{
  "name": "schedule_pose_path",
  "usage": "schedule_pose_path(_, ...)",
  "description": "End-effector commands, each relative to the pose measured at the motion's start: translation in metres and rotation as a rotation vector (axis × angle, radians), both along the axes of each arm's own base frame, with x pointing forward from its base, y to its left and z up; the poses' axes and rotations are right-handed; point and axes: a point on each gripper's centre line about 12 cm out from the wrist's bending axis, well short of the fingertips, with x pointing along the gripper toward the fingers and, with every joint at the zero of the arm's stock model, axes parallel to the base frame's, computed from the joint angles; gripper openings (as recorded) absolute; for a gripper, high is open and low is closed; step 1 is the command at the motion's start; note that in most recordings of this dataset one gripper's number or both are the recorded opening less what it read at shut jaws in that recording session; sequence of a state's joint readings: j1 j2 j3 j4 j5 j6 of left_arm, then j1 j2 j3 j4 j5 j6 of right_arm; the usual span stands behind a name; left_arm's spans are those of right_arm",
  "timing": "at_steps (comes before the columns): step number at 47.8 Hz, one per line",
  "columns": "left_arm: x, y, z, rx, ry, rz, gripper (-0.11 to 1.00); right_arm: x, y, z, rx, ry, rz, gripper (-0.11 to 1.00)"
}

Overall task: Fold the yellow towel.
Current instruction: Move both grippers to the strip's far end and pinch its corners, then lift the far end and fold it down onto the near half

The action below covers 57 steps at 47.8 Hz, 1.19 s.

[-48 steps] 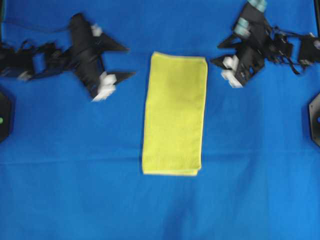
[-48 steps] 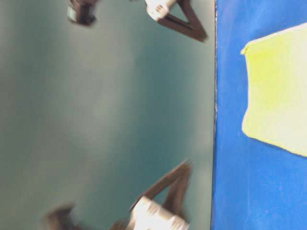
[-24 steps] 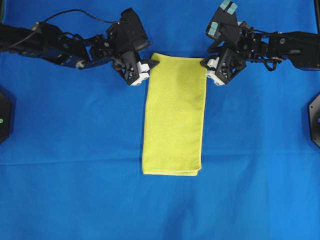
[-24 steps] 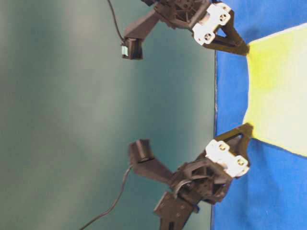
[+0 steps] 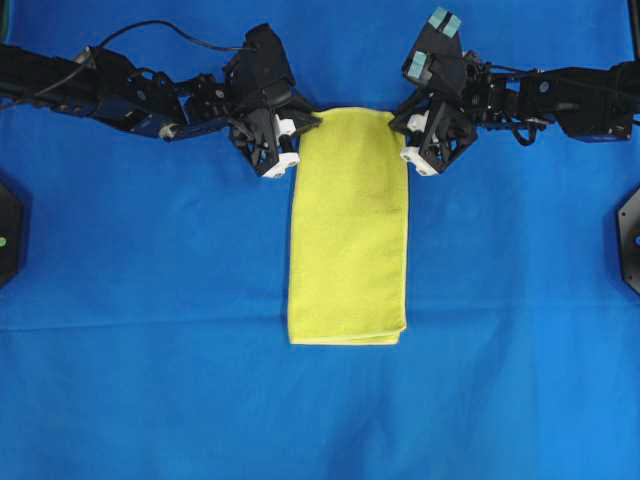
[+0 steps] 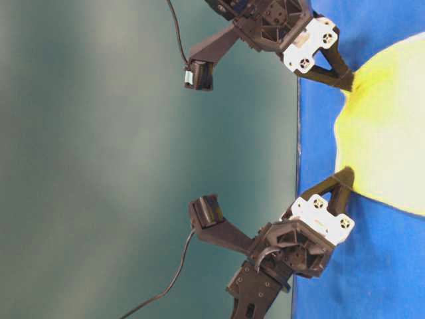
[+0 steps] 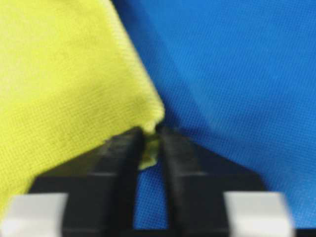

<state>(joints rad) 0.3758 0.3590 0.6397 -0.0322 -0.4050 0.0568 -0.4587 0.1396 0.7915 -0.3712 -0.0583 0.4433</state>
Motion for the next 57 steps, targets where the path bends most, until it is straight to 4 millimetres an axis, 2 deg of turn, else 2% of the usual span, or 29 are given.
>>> schedule_pose_path(1,-0.002,0.005,0.006,0.005,-0.008,0.01,0.07,0.0,-0.003,0.003,-0.006,0.008,-0.005,0.1)
schedule_pose_path(3,-0.002,0.005,0.007,0.006,-0.011,0.01,0.04,0.0,-0.003,0.003,-0.005,0.013,-0.007,0.04)
schedule_pose_path(15,-0.001,0.006,0.01,0.029,-0.006,-0.002,0.04,0.0,-0.003,0.003,-0.003,0.015,-0.012,0.04)
schedule_pose_path(24,-0.001,0.01,0.031,0.058,-0.02,-0.009,0.04,-0.005,-0.009,0.017,-0.018,0.009,-0.036,0.04)
schedule_pose_path(28,-0.004,0.019,0.041,0.077,-0.025,0.003,0.04,-0.009,-0.018,0.027,-0.033,-0.001,-0.06,0.04)
schedule_pose_path(34,-0.007,0.034,0.046,0.103,-0.024,0.023,0.04,-0.016,-0.031,0.039,-0.07,-0.02,-0.077,0.04)
schedule_pose_path(43,-0.01,0.062,0.054,0.161,-0.023,0.054,0.04,-0.021,-0.053,0.046,-0.099,-0.031,-0.118,0.04)
schedule_pose_path(49,-0.011,0.08,0.059,0.181,-0.018,0.081,0.04,-0.024,-0.061,0.049,-0.105,-0.037,-0.137,0.04)
schedule_pose_path(57,-0.01,0.083,0.059,0.173,-0.003,0.081,0.04,-0.024,-0.063,0.05,-0.111,-0.037,-0.136,0.04)
